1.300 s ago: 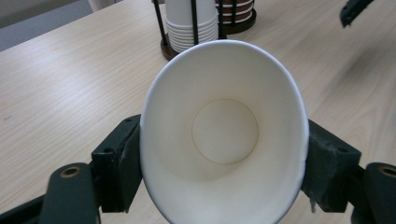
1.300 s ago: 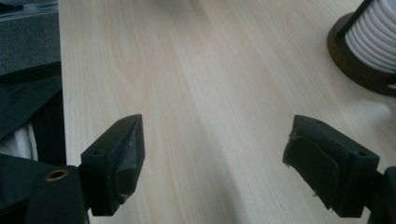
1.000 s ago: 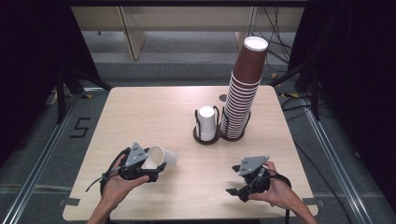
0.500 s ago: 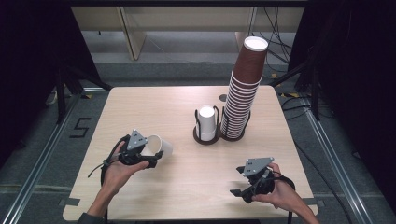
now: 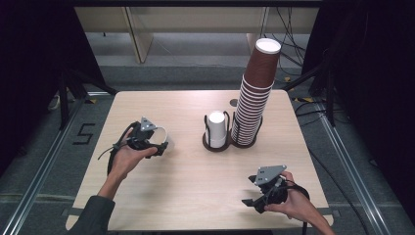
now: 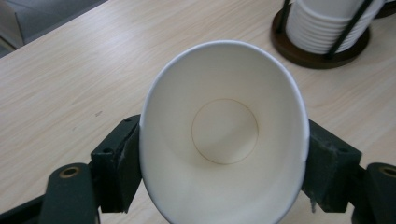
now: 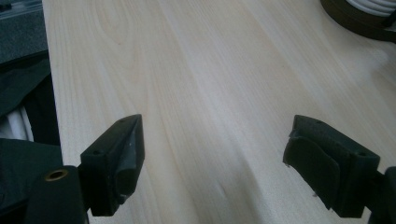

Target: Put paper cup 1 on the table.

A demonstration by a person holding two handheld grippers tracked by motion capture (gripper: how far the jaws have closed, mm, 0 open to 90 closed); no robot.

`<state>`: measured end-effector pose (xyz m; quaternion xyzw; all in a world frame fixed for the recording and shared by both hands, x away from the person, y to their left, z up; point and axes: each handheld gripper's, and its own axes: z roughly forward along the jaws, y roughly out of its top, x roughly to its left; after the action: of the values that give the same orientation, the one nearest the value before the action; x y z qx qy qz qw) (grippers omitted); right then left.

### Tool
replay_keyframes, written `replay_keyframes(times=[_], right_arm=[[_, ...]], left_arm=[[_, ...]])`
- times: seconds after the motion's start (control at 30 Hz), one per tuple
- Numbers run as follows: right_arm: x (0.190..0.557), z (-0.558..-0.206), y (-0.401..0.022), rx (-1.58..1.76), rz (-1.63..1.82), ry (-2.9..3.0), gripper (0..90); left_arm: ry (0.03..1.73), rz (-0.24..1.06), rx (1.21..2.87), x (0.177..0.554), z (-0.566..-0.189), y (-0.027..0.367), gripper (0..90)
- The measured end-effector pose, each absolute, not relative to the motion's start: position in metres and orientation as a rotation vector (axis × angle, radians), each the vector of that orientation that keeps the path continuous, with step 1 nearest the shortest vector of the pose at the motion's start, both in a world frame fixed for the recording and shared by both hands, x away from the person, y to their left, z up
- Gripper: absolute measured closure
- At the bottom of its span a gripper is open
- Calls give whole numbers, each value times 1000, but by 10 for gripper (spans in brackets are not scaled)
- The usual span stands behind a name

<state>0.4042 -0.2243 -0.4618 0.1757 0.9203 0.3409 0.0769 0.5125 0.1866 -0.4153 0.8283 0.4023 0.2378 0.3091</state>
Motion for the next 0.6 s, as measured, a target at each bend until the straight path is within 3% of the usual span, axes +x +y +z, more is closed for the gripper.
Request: replay_keyframes(times=[0.6], right_arm=[[404, -464, -225, 530, 1029, 2776, 202]], left_arm=[[1250, 640, 2274, 565, -419, 184, 244]])
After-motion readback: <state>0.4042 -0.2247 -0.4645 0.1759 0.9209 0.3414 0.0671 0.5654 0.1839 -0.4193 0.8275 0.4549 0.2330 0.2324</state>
